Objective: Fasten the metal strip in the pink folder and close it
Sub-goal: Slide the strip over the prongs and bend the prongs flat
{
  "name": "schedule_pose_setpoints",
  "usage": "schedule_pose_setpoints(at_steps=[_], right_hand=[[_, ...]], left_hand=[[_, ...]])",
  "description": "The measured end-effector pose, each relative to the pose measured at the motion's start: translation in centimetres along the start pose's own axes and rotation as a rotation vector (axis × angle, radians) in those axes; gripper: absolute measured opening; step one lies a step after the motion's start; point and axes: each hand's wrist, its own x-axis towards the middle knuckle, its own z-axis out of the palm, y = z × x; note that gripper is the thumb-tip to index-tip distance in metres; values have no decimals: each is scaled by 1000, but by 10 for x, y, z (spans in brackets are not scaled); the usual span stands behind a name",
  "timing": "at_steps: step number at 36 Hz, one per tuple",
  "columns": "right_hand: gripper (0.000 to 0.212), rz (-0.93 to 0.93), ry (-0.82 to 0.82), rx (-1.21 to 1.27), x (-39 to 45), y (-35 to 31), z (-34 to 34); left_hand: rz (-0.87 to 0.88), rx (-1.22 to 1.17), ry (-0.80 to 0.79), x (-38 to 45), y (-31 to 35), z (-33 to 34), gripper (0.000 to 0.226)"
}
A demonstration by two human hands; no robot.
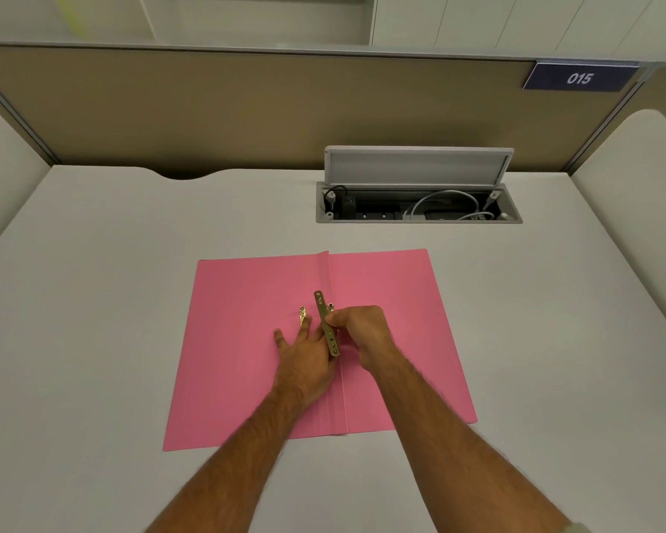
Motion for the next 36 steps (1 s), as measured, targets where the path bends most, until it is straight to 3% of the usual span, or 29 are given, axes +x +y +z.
schedule_pose_setpoints(at_steps=[14, 21, 24, 36], right_hand=[[7, -40, 69, -80, -4, 2, 6], [18, -80, 147, -203, -7, 1, 8], [13, -101, 190, -297, -7, 2, 12], [11, -95, 280, -475, -8, -3, 18]], left_hand=[[61, -76, 39, -4, -10, 10, 61], [137, -110, 7, -7, -30, 15, 91], [135, -126, -11, -8, -32, 13, 103], [105, -196, -20, -7, -29, 11, 114]])
